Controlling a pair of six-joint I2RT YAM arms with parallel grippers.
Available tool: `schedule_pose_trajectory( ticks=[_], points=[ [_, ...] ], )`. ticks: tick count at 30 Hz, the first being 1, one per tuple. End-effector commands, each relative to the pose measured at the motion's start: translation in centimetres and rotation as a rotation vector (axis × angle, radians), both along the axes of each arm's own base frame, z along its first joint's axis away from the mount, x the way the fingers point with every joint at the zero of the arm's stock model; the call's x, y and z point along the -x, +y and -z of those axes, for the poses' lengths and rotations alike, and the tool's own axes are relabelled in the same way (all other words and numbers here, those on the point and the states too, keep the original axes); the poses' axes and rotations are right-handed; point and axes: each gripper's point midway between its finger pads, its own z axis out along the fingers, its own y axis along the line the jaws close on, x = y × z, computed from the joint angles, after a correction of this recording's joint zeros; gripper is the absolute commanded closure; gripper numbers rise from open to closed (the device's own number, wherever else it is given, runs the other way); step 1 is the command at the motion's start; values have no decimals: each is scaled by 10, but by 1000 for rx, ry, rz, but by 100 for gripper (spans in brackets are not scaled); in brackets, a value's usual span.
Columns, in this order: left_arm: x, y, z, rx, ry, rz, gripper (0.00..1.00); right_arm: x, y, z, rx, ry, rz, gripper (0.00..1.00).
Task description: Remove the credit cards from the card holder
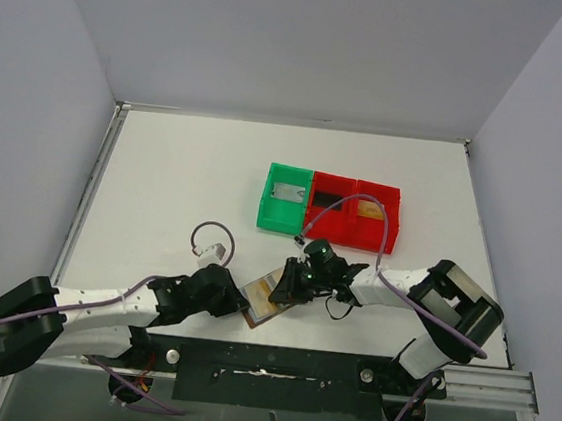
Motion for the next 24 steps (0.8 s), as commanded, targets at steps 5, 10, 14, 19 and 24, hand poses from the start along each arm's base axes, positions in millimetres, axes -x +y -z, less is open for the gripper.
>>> schedule_pose_trajectory(
  ticks=[5,10,14,19,24],
  points=[
    [11,35,41,-215,57,20,96,10,14,-34,-268,16,-64,100],
    [10,39,42,-245,58,29,98,6,3,-40,-296,14,-54,100],
    [8,42,42,-264,58,32,99,-1,-13,-37,-273,10,-15,100],
    [7,42,42,-268,54,39,99,-3,-25,-37,-241,-2,2,100],
    [4,39,39,-270,46,49,100,-5,-36,-30,-193,-4,20,100]
  ],
)
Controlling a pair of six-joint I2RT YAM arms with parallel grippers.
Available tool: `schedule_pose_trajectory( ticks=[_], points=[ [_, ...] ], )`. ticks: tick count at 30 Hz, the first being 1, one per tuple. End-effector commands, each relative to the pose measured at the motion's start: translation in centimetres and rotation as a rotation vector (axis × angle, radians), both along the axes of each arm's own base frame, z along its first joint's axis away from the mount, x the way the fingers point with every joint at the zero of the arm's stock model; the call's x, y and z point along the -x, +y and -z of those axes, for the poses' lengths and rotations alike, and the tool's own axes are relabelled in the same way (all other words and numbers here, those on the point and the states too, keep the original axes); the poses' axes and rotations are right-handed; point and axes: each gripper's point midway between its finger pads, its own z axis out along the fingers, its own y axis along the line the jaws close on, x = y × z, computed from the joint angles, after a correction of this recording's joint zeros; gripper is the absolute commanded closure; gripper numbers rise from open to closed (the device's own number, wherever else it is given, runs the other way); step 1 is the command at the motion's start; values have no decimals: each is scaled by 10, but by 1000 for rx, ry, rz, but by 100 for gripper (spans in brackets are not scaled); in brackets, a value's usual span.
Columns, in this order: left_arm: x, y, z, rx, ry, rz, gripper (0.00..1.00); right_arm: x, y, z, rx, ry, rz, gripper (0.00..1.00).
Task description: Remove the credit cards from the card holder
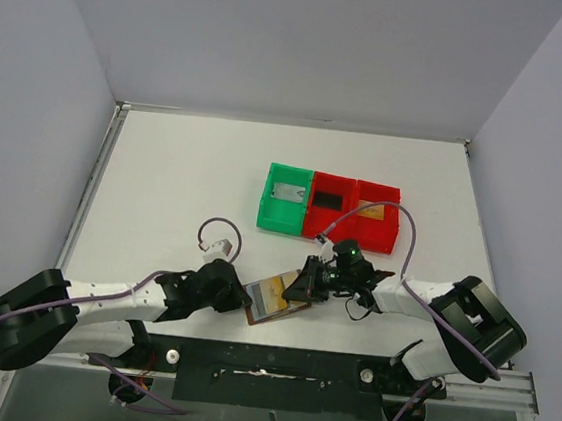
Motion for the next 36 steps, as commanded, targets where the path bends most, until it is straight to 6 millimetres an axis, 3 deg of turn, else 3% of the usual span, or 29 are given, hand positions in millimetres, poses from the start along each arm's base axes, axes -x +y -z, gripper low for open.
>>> schedule_pose_trajectory(
  ticks=[1,9,16,19,23,29,32,36],
  points=[
    [15,42,36,-219,62,16,100,1,-8,-3,8,-26,-15,100],
    [0,33,15,-194,7,24,94,4,-20,4,26,-10,39,100],
    [-21,27,-21,-170,-38,8,68,5,-23,4,-46,31,191,100],
    [-28,13,-45,-105,-76,15,58,5,-23,6,-53,37,224,100],
    [-31,-12,-68,-3,-106,81,55,3,-21,5,-48,33,243,100],
    [-16,-64,-81,186,-90,269,59,3,-23,5,-51,30,259,100],
    [-10,-77,-69,195,-56,307,69,4,-21,3,-62,26,247,100],
    [-5,-76,-39,115,18,310,80,5,-18,-2,-79,17,238,100]
  ],
)
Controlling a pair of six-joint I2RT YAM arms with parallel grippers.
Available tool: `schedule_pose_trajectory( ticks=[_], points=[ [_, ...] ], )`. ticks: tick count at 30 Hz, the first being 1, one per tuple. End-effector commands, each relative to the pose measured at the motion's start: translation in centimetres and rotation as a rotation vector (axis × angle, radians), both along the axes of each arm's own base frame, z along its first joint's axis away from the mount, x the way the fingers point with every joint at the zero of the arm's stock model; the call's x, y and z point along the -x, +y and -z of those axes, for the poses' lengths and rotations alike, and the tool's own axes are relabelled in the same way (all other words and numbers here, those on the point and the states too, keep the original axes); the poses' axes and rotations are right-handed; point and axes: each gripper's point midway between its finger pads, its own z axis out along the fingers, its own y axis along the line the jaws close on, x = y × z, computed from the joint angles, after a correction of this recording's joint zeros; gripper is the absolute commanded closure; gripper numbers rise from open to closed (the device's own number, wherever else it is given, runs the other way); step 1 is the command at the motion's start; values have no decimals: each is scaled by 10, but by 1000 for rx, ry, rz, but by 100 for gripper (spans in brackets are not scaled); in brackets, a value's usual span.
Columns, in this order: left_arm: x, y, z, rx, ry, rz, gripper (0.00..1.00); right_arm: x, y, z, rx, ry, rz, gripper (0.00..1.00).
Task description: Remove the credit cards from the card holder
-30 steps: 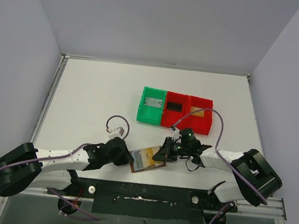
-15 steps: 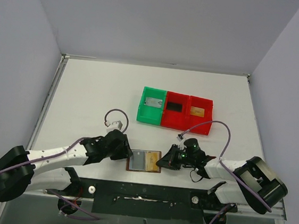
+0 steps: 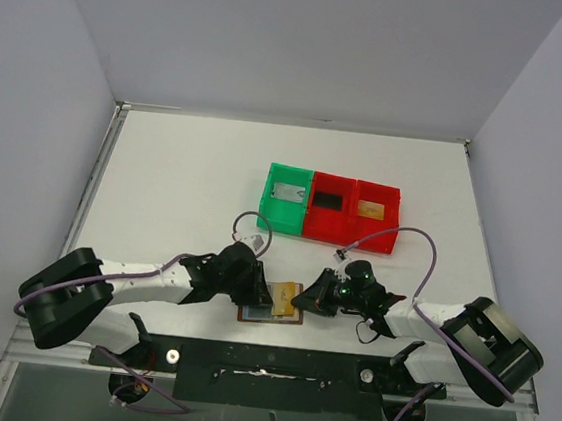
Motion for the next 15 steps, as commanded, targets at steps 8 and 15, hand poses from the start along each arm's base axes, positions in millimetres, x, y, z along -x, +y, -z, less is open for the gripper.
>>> schedule_pose_trajectory(
  ticks=[8,15],
  points=[
    [3,-12,24,-40,40,33,90,-5,18,-22,-88,-75,-26,95],
    [5,-4,32,-77,47,24,92,-12,25,-18,-69,-63,-20,84]
  ],
)
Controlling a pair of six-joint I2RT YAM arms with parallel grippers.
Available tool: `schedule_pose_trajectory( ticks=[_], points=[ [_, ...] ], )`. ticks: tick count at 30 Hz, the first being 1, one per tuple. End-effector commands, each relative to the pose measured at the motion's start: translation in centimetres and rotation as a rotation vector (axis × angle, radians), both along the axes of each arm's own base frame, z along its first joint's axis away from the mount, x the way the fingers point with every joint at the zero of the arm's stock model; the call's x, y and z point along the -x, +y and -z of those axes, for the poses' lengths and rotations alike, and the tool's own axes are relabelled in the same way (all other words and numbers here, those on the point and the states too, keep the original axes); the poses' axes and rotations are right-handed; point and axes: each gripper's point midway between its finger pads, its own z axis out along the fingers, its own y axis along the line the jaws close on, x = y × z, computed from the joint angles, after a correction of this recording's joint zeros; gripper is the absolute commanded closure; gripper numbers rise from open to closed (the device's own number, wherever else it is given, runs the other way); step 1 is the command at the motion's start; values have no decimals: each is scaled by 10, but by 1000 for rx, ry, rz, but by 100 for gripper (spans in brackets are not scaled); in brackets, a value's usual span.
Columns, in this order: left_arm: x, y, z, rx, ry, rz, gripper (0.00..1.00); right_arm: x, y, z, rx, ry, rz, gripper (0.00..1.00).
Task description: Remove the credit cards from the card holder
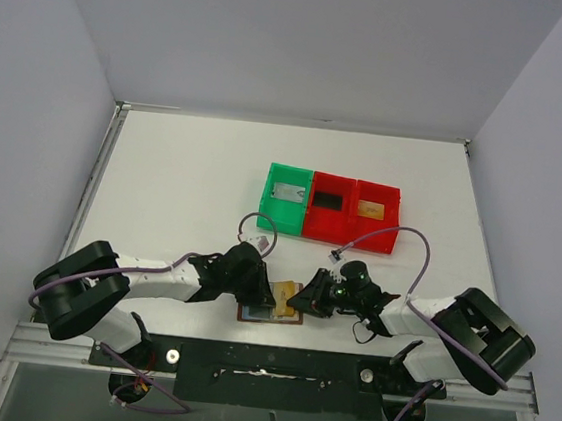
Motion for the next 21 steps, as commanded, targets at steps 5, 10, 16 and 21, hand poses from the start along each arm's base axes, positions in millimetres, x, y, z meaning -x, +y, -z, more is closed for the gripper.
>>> schedule_pose_trajectory(
  ticks=[5,10,16,21],
  points=[
    [0,10,10,-63,-10,-7,93,-22,16,-15,-14,-74,2,83],
    [0,12,9,-67,-12,-9,93,-27,10,-12,55,-86,1,84],
    [-5,11,-3,-42,-50,-24,92,-35,3,-21,121,-150,-17,100],
    [-13,4,-36,33,-118,-38,81,-50,-10,-56,169,-316,4,100]
  ],
)
